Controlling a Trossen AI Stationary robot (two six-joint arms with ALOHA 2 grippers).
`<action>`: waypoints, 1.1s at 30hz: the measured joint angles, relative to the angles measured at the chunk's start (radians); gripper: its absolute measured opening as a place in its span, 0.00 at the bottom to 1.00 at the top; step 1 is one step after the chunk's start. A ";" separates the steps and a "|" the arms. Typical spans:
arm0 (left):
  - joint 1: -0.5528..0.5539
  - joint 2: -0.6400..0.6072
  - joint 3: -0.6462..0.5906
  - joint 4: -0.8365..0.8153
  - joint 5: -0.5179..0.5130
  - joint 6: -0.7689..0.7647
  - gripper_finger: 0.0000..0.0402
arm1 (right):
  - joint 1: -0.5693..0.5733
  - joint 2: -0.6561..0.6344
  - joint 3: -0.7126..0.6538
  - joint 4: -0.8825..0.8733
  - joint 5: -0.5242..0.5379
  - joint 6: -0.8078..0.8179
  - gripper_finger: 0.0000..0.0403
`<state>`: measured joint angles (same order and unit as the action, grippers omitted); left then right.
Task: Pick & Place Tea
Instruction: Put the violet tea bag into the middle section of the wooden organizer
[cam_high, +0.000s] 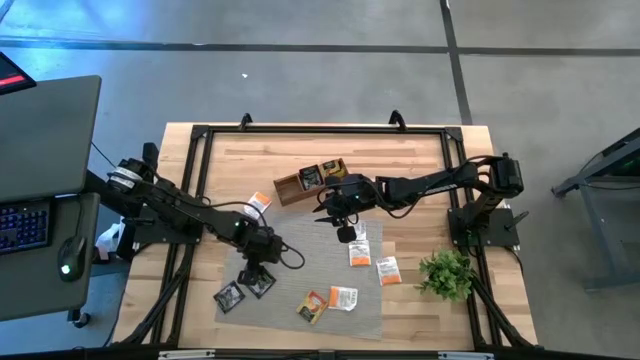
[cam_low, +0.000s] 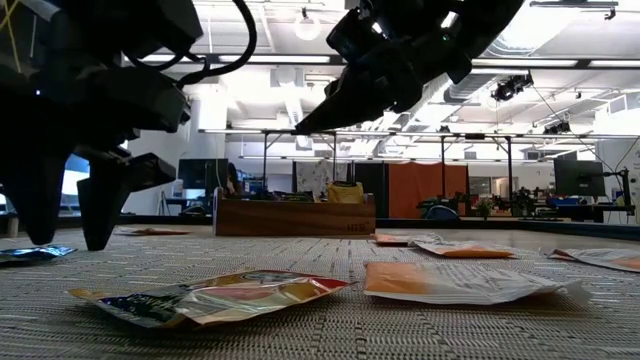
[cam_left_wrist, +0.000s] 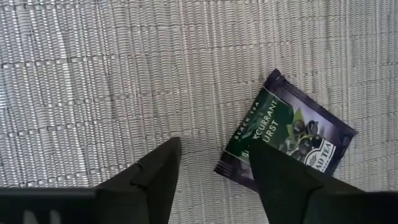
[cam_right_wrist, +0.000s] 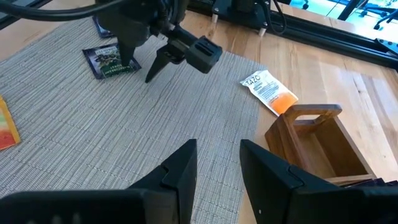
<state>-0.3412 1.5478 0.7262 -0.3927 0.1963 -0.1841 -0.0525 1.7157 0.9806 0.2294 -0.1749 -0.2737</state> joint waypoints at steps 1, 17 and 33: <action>0.000 0.003 -0.001 0.004 0.002 0.001 0.47 | 0.000 0.000 0.000 0.000 0.000 0.000 0.29; -0.020 -0.029 0.120 -0.143 -0.022 0.030 0.43 | 0.000 0.000 0.000 0.001 0.000 -0.006 0.29; -0.139 0.085 0.127 -0.125 -0.160 -0.004 0.43 | 0.000 0.000 0.000 -0.001 0.000 0.003 0.29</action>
<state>-0.4801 1.6326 0.8528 -0.5177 0.0359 -0.1878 -0.0525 1.7157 0.9806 0.2287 -0.1745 -0.2707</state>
